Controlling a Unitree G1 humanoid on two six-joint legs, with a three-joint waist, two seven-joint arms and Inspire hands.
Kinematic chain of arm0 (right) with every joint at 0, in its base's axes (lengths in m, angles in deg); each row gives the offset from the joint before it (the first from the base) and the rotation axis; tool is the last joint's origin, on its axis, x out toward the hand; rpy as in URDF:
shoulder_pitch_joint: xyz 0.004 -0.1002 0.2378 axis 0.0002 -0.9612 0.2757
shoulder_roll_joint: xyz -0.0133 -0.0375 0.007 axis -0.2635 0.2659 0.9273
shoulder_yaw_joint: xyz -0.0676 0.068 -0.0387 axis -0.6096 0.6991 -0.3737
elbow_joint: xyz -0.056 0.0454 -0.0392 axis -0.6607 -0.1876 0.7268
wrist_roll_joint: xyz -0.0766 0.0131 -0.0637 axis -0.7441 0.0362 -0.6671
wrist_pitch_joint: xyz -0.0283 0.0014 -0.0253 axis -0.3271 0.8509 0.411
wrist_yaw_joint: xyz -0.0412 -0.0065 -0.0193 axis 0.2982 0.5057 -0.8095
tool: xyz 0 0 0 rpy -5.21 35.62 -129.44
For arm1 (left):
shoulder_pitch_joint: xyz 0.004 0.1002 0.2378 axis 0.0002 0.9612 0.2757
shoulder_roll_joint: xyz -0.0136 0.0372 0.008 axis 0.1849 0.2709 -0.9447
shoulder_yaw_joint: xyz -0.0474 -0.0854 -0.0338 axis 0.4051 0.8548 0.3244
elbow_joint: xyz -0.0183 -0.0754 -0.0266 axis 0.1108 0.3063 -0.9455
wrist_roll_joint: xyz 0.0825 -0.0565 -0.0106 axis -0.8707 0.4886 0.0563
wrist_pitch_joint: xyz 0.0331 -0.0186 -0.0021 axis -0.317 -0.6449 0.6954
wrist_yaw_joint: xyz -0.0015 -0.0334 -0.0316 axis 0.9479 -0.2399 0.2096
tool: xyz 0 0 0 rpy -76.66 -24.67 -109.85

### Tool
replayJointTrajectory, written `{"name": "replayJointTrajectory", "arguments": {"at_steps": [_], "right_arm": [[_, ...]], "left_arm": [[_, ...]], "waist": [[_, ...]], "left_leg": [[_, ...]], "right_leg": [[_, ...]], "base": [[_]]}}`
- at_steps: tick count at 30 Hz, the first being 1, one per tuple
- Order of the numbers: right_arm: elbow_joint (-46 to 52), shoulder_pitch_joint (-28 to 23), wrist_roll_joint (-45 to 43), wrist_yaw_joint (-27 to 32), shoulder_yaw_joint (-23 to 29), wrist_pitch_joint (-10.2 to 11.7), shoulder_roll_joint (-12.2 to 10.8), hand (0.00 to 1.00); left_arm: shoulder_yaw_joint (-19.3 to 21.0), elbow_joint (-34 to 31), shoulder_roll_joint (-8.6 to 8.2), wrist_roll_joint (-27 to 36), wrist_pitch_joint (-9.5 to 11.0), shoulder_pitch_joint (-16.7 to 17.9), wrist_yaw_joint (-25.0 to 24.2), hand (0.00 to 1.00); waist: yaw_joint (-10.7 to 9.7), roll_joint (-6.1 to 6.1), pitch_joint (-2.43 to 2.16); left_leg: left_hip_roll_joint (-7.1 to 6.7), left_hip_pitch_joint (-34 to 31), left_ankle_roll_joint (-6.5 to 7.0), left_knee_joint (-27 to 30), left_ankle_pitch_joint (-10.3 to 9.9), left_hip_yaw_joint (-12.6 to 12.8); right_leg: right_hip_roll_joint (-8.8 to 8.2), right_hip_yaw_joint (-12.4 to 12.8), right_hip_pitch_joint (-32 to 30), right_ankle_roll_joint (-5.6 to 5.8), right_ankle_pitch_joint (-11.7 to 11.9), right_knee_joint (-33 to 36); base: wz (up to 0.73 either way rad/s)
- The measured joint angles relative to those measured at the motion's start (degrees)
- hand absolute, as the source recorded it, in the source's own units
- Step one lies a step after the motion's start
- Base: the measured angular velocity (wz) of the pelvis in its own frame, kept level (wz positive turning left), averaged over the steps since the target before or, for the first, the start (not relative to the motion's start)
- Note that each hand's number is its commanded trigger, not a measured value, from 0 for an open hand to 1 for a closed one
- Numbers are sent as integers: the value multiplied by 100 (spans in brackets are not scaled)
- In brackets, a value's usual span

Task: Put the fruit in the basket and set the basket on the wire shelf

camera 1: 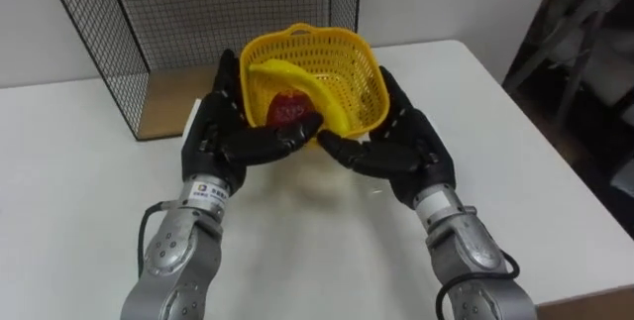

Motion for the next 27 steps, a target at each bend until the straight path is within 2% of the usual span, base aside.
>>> {"name": "replayJointTrajectory", "arguments": {"at_steps": [1,2,3,4,5,6,7,8,9,10,11,12,14,17,21,27], "right_arm": [[17,0,-8,4,0,0,-5,0],[79,1,-6,7,-6,0,43,0],[85,4,7,7,-6,7,68,0],[84,12,23,11,-5,7,88,0],[80,11,37,23,-34,7,86,0],[78,11,35,31,-34,7,84,0],[76,7,22,29,0,7,114,0],[79,62,14,20,11,24,106,0],[78,97,5,19,8,24,106,0],[77,127,-11,20,8,24,106,0],[65,102,-20,21,-5,20,100,0],[63,72,-34,21,-6,16,96,0],[59,76,-22,-2,-7,-5,80,0],[59,78,23,-2,48,-134,76,0],[59,148,24,-2,118,-237,74,0],[60,160,-6,-2,125,-253,70,0]], "left_arm": [[2,-8,-9,7,1,-2,0,0],[2,-11,-9,24,9,-1,0,0],[-4,-9,-13,25,8,0,2,0],[-14,-9,-1,22,9,-1,1,0],[-21,-9,-3,99,8,-4,1,0],[-45,-8,-7,102,9,-7,1,0],[-36,4,-3,101,14,-25,2,0],[-34,2,6,107,53,-83,2,0],[-27,3,8,117,74,-104,4,0],[-18,30,12,132,82,-107,5,0],[-26,110,17,131,78,-95,6,0],[-23,147,12,130,67,-88,6,0],[37,148,15,117,35,-97,-6,0],[36,147,-32,112,-90,-89,-5,0],[42,137,-112,112,-99,-97,-3,0],[53,135,-113,95,-120,-99,-2,0]], "waist": [[7,-54,-4],[8,-90,1],[36,-93,3],[140,-91,3],[174,-84,8],[152,-81,9],[102,-46,11],[107,-35,11],[114,-45,17],[111,-47,23],[101,-37,23],[111,-31,4],[137,-13,14],[143,-29,19],[110,-27,20],[110,-38,16]], "left_leg": [[-85,26,38,22,-105,25],[-161,61,99,35,-231,42],[-201,98,130,36,-277,55],[-242,174,167,25,-330,138],[-251,292,196,3,-366,127],[-256,356,200,-20,-375,63],[-237,441,200,-56,-394,-144],[-212,428,188,-108,-401,-292],[-213,422,184,-136,-398,-328],[-232,427,183,-132,-397,-369],[-277,486,177,-121,-403,-436],[-292,535,162,-157,-402,-466],[-266,577,91,-334,-358,-560],[-206,619,61,-426,-352,-615],[-169,635,31,-555,-310,-607],[-116,656,18,-652,-281,-560]], "right_leg": [[-108,-29,16,52,-109,105],[-245,-102,-3,161,-209,320],[-314,-158,-30,184,-221,502],[-434,-277,-193,269,-176,1003],[-519,-343,-314,471,-8,1401],[-519,-329,-369,528,105,1579],[-462,-299,-451,572,181,1728],[-374,-297,-607,550,43,1445],[-365,-309,-706,523,8,1235],[-383,-312,-844,496,48,700],[-444,-385,-876,334,424,489],[-445,-417,-815,307,442,397],[-400,-603,-686,226,521,149],[-289,-657,-521,203,576,-131],[-212,-635,-462,203,697,-354],[-106,-645,-375,191,847,-648]], "base": [[13],[12],[0],[-13],[-6],[25],[39],[38],[32],[40],[36],[25],[18],[11],[-3],[-3]]}}
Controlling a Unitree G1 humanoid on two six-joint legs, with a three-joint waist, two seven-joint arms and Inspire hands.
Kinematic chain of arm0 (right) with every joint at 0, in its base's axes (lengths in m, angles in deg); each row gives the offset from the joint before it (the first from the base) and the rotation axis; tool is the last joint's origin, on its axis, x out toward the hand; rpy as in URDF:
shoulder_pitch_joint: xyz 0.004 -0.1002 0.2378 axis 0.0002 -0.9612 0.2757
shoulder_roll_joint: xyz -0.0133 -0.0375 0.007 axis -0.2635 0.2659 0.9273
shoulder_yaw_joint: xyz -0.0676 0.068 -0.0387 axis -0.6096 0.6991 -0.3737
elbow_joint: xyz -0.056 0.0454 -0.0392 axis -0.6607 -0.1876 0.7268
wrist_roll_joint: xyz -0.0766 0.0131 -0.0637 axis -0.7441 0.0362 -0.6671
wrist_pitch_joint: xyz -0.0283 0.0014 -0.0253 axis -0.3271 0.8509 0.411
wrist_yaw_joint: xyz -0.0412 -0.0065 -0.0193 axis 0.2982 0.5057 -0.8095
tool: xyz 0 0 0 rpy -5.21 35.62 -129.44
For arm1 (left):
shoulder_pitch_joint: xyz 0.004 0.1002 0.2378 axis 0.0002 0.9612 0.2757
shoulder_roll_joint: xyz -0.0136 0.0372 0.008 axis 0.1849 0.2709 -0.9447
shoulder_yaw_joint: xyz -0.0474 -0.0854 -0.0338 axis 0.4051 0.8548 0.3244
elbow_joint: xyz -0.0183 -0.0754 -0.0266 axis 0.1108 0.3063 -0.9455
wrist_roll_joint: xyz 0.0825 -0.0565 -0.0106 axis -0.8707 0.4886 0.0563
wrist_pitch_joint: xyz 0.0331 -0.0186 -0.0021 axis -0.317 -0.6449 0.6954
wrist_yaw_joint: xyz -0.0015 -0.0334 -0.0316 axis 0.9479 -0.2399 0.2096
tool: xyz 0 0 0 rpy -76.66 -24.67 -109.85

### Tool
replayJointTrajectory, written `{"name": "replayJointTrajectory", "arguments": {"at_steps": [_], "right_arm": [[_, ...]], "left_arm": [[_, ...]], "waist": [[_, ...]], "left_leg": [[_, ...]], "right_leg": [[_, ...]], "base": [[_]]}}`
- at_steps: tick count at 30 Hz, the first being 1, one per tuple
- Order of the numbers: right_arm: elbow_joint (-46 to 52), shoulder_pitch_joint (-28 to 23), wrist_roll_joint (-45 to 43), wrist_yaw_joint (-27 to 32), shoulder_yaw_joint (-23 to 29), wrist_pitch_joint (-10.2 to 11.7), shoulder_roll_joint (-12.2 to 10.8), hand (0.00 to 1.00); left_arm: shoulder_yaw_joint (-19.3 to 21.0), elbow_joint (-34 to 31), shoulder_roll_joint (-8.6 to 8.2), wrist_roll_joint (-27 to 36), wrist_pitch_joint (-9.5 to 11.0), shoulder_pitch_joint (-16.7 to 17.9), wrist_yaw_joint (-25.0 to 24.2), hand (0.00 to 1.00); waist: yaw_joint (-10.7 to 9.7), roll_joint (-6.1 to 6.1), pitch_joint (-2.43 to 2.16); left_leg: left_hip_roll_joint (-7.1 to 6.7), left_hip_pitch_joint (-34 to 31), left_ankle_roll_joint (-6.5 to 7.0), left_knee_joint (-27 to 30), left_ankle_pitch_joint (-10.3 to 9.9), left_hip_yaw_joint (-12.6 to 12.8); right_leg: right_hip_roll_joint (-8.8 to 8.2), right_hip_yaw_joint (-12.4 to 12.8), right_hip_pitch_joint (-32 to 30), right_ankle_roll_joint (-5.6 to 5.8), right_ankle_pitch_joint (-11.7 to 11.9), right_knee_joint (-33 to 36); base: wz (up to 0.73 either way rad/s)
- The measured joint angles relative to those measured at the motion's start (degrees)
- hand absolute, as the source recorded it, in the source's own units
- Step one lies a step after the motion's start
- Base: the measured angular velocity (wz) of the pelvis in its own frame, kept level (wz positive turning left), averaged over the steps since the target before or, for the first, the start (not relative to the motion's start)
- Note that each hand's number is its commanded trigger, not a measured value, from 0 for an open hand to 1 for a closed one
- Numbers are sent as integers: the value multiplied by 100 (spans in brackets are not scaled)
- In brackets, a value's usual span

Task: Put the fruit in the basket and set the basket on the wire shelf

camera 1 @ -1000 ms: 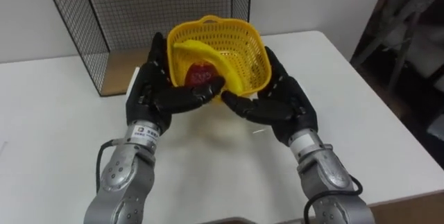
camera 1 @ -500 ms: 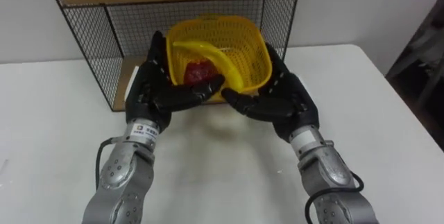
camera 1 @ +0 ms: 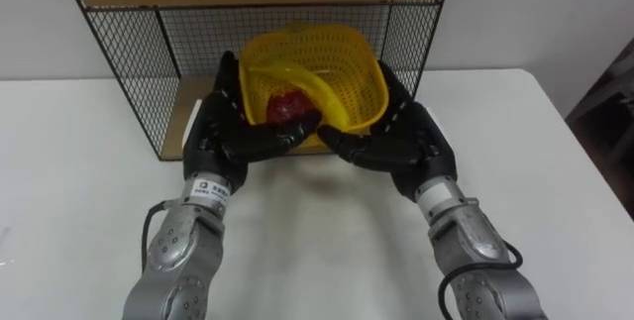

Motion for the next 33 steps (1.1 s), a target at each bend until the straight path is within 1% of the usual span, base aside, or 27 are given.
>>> {"name": "replayJointTrajectory", "arguments": {"at_steps": [3,6,9,11,16,18,21,23,24,26,27,29,31,33], "right_arm": [[-1,0,-1,0,2,-74,-2,0],[-6,0,0,0,-10,-85,0,0],[-75,17,137,-7,-10,-103,-5,0],[-400,151,216,-55,-7,-118,-12,0],[-836,455,220,-118,-5,-144,-72,0],[-977,595,189,-114,-4,-198,-76,0],[-1331,930,141,-111,0,-279,-56,0],[-1422,1155,147,-80,6,-433,8,0],[-1460,1213,148,-77,5,-452,6,0],[-1840,1543,184,-67,8,-513,7,0],[-1950,1623,215,-55,8,-550,5,0],[-2204,1800,246,-32,23,-678,5,0],[-2257,1844,238,19,27,-779,-32,0],[-2279,1855,232,47,27,-868,-46,0]], "left_arm": [[8,0,2,-5,-16,0,4,0],[9,1,11,-2,-49,0,28,0],[5,5,48,-9,-92,-3,44,0],[4,7,40,-35,-108,-3,87,0],[72,15,27,-29,-146,-5,192,0],[77,73,23,-41,-187,-25,214,0],[117,474,30,-34,-336,-259,216,0],[122,873,43,-35,-463,-538,227,0],[126,932,42,-35,-502,-590,229,0],[175,1158,25,22,-629,-797,271,0],[174,1226,26,32,-671,-869,302,0],[199,1457,21,83,-784,-1064,377,0],[217,1525,23,116,-883,-1096,425,0],[231,1566,24,117,-922,-1096,444,0]], "waist": [[8,1,0],[38,-10,2],[35,-19,17],[46,-21,16],[37,-19,16],[28,-18,19],[38,-6,26],[37,18,40],[47,20,42],[19,46,40],[18,50,40],[-5,80,45],[-26,118,44],[-69,141,51]], "left_leg": [[-1,4,-3,-14,11,-29],[-1,31,-3,-43,31,-45],[-7,154,-8,-95,61,-94],[-3,250,-20,-127,67,-91],[-7,328,-28,-246,129,-96],[-8,329,-28,-275,148,-100],[-10,320,-33,-281,152,-101],[-11,306,-39,-298,166,-144],[-11,299,-38,-308,175,-147],[-8,274,-41,-303,184,-181],[-10,275,-41,-302,184,-193],[-14,279,-42,-302,185,-213],[-15,281,-42,-305,188,-233],[-15,278,-43,-305,192,-249]], "right_leg": [[24,-36,80,2,45,-95],[26,-55,121,-2,56,-118],[38,-111,288,2,90,-228],[83,-133,405,-9,139,-378],[95,-139,513,-13,199,-489],[92,-141,505,-13,211,-488],[95,-144,499,-18,214,-499],[115,-161,530,-22,268,-601],[119,-164,531,-24,281,-617],[133,-253,567,-30,338,-691],[131,-265,574,-30,338,-690],[130,-281,597,-30,338,-695],[128,-282,607,-29,337,-701],[128,-288,611,-28,335,-701]], "base": [[4],[5],[9],[0],[0],[0],[0],[6],[8],[7],[7],[6],[5],[5]]}}
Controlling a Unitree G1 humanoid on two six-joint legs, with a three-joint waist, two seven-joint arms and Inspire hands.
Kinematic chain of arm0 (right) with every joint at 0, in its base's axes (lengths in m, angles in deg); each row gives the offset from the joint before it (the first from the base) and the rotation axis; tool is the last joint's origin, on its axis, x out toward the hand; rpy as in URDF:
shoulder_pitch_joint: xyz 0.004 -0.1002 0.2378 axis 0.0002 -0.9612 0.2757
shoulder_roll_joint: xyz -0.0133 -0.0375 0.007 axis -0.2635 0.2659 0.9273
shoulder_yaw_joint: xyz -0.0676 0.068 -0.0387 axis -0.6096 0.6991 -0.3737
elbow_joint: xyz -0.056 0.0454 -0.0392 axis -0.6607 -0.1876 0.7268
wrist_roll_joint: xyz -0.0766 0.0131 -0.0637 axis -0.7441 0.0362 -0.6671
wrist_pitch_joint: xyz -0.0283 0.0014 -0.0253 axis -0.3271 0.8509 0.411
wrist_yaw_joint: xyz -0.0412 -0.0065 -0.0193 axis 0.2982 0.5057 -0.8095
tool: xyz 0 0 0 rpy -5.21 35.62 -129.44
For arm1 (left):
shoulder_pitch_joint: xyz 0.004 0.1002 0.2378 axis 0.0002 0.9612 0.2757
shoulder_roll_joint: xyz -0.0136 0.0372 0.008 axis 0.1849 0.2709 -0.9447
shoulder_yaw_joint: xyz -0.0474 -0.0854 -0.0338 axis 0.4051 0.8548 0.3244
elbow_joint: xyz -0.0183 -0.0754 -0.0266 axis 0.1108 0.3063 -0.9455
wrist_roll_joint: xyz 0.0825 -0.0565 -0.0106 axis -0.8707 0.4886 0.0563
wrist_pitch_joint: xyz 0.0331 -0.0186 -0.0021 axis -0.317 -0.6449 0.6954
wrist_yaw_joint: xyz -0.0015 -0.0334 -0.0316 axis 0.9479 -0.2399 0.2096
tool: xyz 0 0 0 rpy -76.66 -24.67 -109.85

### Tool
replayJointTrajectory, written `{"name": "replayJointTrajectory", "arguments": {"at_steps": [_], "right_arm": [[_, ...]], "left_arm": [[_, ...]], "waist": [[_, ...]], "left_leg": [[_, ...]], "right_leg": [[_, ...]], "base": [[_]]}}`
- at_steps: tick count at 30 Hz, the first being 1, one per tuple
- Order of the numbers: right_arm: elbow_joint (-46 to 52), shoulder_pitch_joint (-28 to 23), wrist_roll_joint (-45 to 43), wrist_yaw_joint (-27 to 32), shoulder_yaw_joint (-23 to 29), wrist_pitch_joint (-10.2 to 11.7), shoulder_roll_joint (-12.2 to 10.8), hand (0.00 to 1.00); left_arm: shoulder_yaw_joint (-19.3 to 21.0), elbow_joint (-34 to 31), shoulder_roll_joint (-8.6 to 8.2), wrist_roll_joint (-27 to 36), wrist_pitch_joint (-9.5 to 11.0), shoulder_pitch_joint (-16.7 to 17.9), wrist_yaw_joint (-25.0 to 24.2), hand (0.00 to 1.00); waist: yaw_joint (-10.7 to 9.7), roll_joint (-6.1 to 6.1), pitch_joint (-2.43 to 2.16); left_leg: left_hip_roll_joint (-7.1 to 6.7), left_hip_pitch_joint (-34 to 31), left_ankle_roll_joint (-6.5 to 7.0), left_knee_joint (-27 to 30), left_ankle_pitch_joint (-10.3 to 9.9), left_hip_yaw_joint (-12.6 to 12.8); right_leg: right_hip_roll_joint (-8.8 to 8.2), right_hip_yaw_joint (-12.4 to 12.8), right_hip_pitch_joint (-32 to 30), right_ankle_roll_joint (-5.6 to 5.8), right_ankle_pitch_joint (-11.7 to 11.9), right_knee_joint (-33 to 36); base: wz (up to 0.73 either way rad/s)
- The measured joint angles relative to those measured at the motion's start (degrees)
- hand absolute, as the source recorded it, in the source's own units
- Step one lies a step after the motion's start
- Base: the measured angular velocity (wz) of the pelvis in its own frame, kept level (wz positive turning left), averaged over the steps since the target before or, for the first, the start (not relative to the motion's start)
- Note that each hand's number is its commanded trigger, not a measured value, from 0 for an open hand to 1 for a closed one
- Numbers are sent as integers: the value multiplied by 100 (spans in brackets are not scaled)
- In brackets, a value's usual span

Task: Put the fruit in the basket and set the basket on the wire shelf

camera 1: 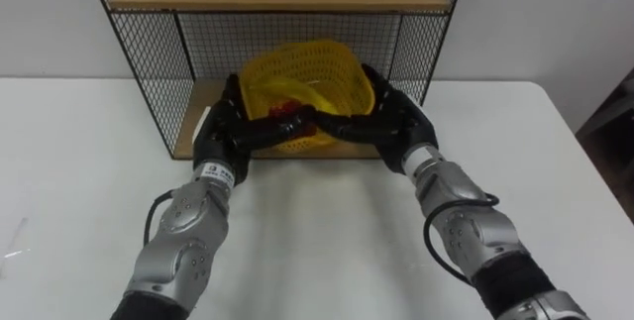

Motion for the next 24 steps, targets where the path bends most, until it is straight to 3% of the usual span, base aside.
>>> {"name": "replayJointTrajectory", "arguments": {"at_steps": [4,10,24], "right_arm": [[-72,48,-6,86,0,-125,-29,0],[-375,295,2,193,2,-284,-57,0],[-589,501,39,214,58,-440,-75,0]], "left_arm": [[48,52,-7,-1,-177,-58,6,0],[151,381,-24,5,-418,-461,20,0],[243,492,-41,3,-589,-582,19,0]], "waist": [[-26,27,-2],[-32,27,-2],[-25,29,-11]], "left_leg": [[2,-2,0,-2,0,7],[5,0,2,-2,2,16],[7,32,6,32,5,9]], "right_leg": [[-1,3,-5,1,-2,-1],[-7,7,-13,2,-3,11],[-16,4,11,2,-3,18]], "base": [[0],[0],[0]]}}
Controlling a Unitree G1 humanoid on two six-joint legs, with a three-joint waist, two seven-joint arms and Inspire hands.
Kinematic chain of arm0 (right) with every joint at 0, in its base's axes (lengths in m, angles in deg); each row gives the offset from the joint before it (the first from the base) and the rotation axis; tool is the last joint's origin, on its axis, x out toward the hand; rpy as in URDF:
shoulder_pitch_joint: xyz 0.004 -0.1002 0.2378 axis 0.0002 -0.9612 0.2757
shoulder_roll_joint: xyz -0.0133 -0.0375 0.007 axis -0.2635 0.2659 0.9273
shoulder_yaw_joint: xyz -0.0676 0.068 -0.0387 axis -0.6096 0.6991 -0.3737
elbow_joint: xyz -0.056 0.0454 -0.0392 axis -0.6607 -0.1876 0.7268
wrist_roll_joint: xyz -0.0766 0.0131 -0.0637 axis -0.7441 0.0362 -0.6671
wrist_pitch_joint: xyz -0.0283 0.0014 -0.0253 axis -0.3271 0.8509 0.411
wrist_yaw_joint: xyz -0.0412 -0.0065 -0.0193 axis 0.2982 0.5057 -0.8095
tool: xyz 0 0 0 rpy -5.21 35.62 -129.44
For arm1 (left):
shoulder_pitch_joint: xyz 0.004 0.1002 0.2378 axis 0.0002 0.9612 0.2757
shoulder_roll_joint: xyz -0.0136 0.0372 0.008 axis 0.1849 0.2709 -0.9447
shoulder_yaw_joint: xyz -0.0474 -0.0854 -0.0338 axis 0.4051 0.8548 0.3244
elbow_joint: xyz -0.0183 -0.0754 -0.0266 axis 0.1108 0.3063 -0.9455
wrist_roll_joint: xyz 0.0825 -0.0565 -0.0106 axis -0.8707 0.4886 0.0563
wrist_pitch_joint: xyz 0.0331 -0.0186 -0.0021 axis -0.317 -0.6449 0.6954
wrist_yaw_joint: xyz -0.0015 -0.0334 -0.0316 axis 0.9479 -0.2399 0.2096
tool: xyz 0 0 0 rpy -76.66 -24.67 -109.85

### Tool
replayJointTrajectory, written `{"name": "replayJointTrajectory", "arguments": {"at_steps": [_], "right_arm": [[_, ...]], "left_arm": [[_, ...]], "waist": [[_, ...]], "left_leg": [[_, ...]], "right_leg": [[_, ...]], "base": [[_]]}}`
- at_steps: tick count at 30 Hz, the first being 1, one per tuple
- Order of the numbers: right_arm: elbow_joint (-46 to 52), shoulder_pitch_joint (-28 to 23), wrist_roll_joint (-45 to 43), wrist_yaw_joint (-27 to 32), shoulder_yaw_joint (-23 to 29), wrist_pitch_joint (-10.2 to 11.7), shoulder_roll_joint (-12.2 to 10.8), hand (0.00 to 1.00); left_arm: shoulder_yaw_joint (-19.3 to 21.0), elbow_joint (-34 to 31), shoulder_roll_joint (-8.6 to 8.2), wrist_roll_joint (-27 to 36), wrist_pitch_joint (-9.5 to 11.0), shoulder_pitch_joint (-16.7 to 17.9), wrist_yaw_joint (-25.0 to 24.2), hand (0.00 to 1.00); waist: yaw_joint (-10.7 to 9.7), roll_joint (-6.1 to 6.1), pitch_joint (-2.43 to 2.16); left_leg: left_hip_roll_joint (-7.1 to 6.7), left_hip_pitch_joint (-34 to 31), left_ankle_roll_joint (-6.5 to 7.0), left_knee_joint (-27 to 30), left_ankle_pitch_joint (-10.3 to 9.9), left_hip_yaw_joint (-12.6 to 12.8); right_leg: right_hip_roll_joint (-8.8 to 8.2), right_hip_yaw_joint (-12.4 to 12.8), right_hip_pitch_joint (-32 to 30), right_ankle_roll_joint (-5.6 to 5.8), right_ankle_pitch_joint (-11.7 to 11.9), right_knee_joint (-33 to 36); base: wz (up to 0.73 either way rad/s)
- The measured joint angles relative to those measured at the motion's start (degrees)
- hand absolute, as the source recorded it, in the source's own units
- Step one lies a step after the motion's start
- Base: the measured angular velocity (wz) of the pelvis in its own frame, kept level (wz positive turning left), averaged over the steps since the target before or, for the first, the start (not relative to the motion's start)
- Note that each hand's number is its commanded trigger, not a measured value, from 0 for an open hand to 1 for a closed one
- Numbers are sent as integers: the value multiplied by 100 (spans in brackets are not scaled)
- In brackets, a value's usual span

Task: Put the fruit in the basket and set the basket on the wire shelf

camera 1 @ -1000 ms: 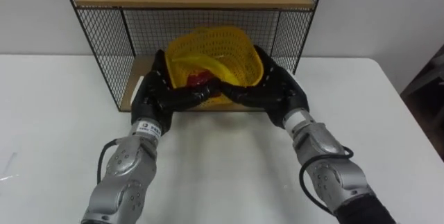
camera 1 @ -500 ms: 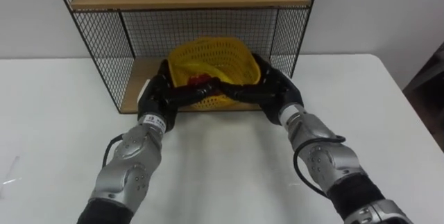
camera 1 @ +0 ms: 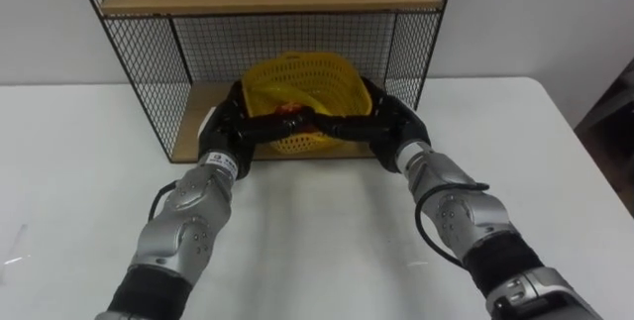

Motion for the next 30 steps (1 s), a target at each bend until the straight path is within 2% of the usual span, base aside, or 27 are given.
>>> {"name": "replayJointTrajectory", "arguments": {"at_steps": [3,6,8,13,18,21,25,30], "right_arm": [[-38,-2,-3,-15,21,-22,1,0],[-40,-2,-35,-50,32,-58,7,0],[-40,-2,-31,-74,35,-58,19,0],[-41,-4,-38,-99,55,-58,60,0],[-41,-11,-36,-158,110,-58,59,0],[-23,-11,-38,-190,153,-58,60,0],[18,-11,-55,-197,196,-58,61,0],[83,-11,-55,-201,205,-58,76,0]], "left_arm": [[41,-1,14,-11,-14,0,0,0],[151,-1,101,-6,-78,-1,-3,0],[178,-1,244,-6,-80,-1,-3,0],[229,-4,421,-9,-83,-1,17,0],[430,-18,428,-16,-91,-1,121,0],[588,-80,427,-30,-108,-1,123,0],[825,-208,430,-70,-109,-1,123,0],[920,-252,435,-125,-109,-1,117,0]], "waist": [[-1,1,0],[-16,19,-28],[-22,26,-56],[-19,36,-69],[-15,59,-84],[-15,111,-128],[-17,195,-209],[-15,196,-217]], "left_leg": [[-3,48,2,-18,6,-1],[-5,64,2,-39,6,-1],[-7,64,3,-36,7,-2],[-13,84,5,-26,8,-10],[-28,119,5,-56,8,-10],[-20,129,5,-59,8,-15],[-28,198,14,-148,60,-15],[-57,371,10,-318,140,-10]], "right_leg": [[-8,-3,38,3,-2,4],[-11,-5,51,8,-6,7],[-12,-7,52,8,-6,8],[-8,-8,80,9,-6,-3],[-8,-12,120,9,-6,-17],[-7,-28,145,14,1,-80],[-26,-31,176,14,3,-77],[-56,-26,278,16,2,-84]], "base": [[0],[0],[0],[0],[0],[0],[0],[0]]}}
